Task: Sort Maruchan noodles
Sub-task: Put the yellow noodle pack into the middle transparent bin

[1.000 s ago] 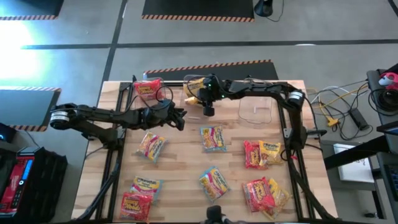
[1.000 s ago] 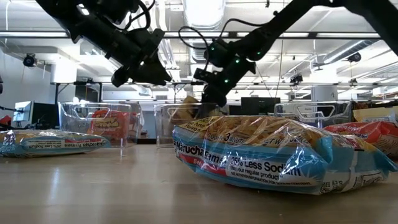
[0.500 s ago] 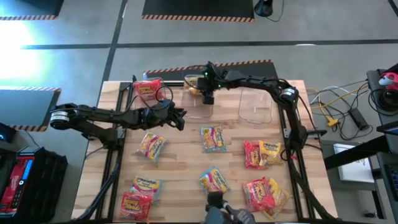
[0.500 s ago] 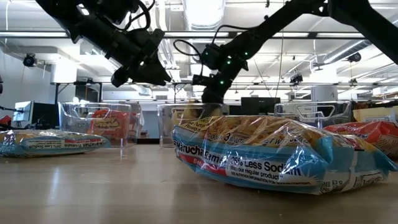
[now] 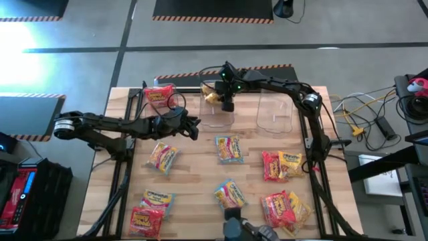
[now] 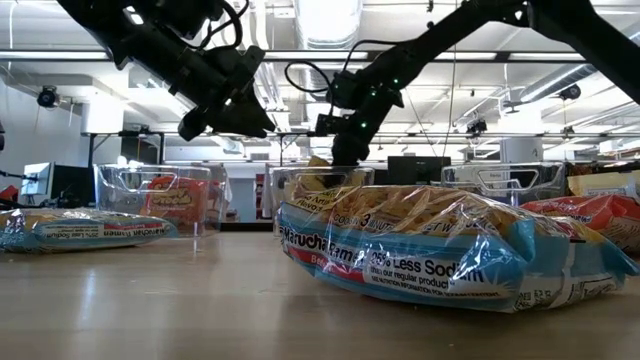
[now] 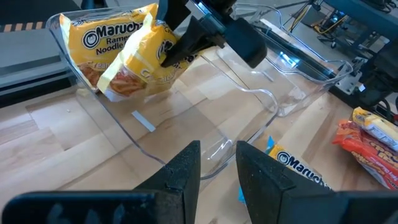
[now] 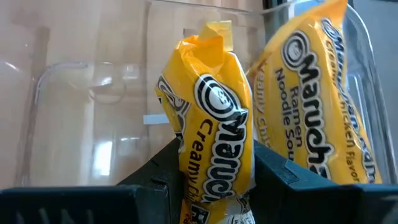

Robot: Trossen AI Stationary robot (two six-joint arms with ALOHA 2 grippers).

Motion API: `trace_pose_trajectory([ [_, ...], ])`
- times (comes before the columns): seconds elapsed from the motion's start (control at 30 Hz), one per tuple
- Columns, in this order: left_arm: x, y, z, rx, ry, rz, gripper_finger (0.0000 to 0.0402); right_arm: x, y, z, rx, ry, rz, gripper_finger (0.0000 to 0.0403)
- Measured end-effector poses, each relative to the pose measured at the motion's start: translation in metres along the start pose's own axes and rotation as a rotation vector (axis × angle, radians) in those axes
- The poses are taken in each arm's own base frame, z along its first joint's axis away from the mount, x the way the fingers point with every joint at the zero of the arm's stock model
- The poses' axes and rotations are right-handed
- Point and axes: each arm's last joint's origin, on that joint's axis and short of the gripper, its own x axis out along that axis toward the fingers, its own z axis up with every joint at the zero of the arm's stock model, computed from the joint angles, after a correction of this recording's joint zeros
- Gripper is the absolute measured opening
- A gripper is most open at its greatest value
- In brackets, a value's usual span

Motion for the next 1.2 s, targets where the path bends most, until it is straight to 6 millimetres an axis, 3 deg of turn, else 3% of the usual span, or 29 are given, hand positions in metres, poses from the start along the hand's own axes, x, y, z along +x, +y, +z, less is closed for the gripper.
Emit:
trace_pose_trajectory([
  [0.8, 0.000, 0.000, 0.000, -0.035, -0.001, -0.001, 0.0086, 0.000, 0.002, -0.003, -0.044, -0.008, 0.065, 0.0121],
  [1.2, 0.000, -0.001, 0.000, -0.077, 0.000, -0.006, 0.0086, 0.022, 0.002, -0.009, -0.014, -0.012, 0.086, 0.0121],
])
